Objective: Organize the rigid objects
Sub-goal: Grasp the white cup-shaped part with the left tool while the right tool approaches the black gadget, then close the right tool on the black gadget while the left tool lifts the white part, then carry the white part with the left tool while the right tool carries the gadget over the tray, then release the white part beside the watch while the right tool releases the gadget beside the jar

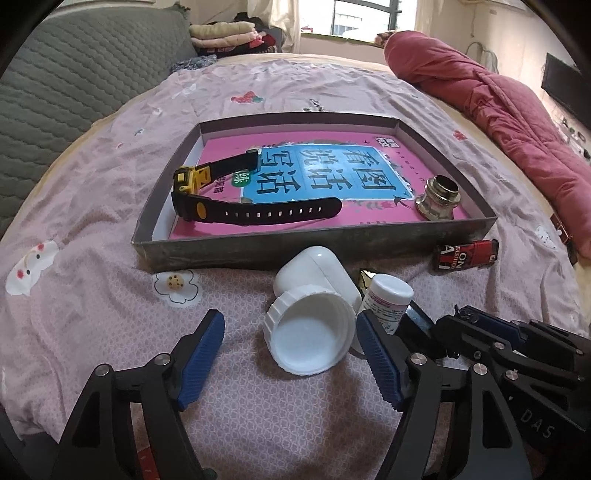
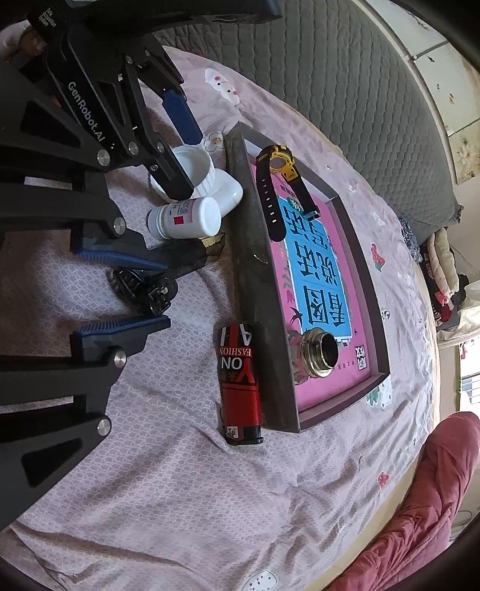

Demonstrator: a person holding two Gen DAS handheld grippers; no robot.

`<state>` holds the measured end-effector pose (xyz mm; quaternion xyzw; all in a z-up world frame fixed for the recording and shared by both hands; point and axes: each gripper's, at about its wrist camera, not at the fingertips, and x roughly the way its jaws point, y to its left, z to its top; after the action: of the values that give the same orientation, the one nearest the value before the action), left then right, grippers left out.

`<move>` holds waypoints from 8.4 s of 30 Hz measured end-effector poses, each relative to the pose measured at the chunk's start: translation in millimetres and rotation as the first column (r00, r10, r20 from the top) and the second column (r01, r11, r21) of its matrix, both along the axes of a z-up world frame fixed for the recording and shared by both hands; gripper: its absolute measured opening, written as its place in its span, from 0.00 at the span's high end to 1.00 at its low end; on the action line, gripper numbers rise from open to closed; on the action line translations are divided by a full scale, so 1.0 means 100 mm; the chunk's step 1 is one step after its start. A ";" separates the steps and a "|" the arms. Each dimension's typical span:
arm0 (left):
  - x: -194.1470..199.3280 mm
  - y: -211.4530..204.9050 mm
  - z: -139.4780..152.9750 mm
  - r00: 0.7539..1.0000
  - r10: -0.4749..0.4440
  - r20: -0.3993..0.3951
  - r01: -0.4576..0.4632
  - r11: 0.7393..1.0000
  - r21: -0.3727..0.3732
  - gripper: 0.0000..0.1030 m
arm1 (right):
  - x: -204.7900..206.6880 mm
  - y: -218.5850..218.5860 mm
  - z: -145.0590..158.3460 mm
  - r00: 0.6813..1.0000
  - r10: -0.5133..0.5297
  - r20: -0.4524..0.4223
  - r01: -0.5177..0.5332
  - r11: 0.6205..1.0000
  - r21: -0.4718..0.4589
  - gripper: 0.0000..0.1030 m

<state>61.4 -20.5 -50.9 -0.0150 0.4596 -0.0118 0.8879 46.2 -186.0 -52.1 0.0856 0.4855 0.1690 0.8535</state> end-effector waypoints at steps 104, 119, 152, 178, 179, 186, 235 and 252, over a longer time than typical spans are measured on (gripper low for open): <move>0.17 0.38 0.73 0.980 0.054 0.193 -0.033 0.993 -0.113 0.83 | 0.14 -0.31 0.76 0.913 -0.012 0.408 0.047 0.996 -0.077 0.80; 0.42 0.55 0.62 0.980 0.101 0.173 -0.083 0.991 -0.107 0.83 | 0.29 -0.33 0.74 0.908 -0.018 0.419 0.058 0.995 -0.084 0.80; 0.80 0.38 0.20 0.990 0.067 0.127 -0.054 0.993 -0.107 0.83 | 0.55 -0.32 0.31 0.960 -0.011 0.279 0.041 0.994 -0.104 0.80; 0.82 0.20 0.15 0.991 0.022 0.132 -0.006 0.992 -0.123 0.83 | 0.65 -0.30 0.21 0.964 -0.013 0.265 0.056 0.986 -0.156 0.80; 0.81 0.21 0.15 0.991 0.022 0.132 -0.006 0.992 -0.124 0.83 | 0.66 -0.30 0.20 0.964 -0.013 0.265 0.057 0.985 -0.160 0.80; 0.79 0.26 0.16 0.991 0.035 0.129 -0.016 0.989 -0.146 0.83 | 0.65 -0.29 0.20 0.964 -0.012 0.265 0.056 0.985 -0.160 0.80; 0.81 0.72 0.35 0.959 0.138 0.246 -0.107 0.985 -0.136 0.53 | 0.66 -0.37 0.21 0.965 -0.041 0.260 0.079 0.987 -0.137 0.80; 0.66 0.57 0.48 0.965 0.102 0.241 -0.072 0.989 -0.131 0.48 | 0.64 -0.33 0.27 0.960 -0.031 0.278 0.071 0.988 -0.135 0.79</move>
<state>127.4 36.8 -2.8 -0.0874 0.3428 -0.0023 0.9353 109.9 -218.9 -25.0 0.0121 0.3707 0.1217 0.9207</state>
